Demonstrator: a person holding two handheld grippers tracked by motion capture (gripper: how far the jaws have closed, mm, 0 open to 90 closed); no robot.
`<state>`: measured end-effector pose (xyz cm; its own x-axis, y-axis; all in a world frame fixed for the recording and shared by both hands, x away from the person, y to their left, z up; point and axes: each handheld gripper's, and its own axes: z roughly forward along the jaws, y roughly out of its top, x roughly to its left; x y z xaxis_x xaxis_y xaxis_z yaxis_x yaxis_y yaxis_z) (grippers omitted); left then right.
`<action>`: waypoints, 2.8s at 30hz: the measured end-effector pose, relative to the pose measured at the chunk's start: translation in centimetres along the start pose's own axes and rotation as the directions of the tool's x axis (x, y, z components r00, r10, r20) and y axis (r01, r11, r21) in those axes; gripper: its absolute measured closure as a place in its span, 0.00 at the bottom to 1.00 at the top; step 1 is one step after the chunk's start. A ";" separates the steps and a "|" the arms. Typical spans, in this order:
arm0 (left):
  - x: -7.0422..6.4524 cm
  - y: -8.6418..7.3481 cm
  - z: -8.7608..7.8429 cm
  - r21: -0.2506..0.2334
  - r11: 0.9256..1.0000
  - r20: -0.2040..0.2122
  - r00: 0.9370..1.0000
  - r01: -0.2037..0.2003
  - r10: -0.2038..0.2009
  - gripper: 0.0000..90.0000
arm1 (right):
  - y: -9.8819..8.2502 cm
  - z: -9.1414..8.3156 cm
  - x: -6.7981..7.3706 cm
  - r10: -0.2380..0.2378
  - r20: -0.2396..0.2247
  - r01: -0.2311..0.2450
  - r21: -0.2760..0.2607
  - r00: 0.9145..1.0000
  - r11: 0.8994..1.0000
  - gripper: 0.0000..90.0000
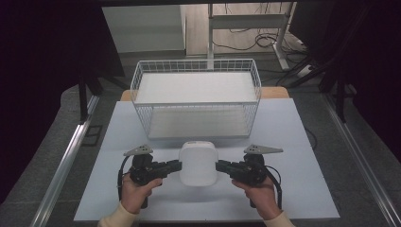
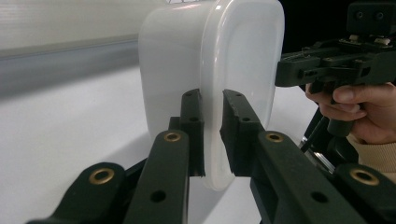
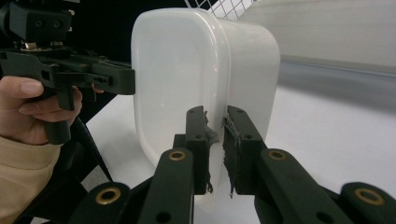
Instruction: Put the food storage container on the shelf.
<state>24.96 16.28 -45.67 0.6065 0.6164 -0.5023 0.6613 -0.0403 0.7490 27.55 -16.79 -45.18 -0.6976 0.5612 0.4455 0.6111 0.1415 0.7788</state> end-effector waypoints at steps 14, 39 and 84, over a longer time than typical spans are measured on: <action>0.1 2.2 -0.5 -0.013 0.999 -0.012 0.999 -0.038 0.038 0.89 | 1.9 0.2 -0.1 -0.038 0.008 0.038 -0.009 0.999 0.999 0.89; -0.2 11.0 -1.8 -0.094 0.990 -0.028 0.995 -0.102 0.100 0.89 | 11.0 -0.8 0.1 -0.112 0.022 0.113 -0.077 0.993 0.991 0.89; 4.0 22.7 -0.8 -0.082 0.996 -0.048 0.998 0.029 -0.033 0.88 | 23.8 2.2 -3.9 0.005 0.000 -0.005 -0.022 1.000 1.000 0.88</action>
<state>42.08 18.51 -30.30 0.5629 0.6540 -0.5053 0.6397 0.0423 0.7674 45.67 -13.86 -29.34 -0.6949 0.5616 0.4492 0.6059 0.1209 0.7863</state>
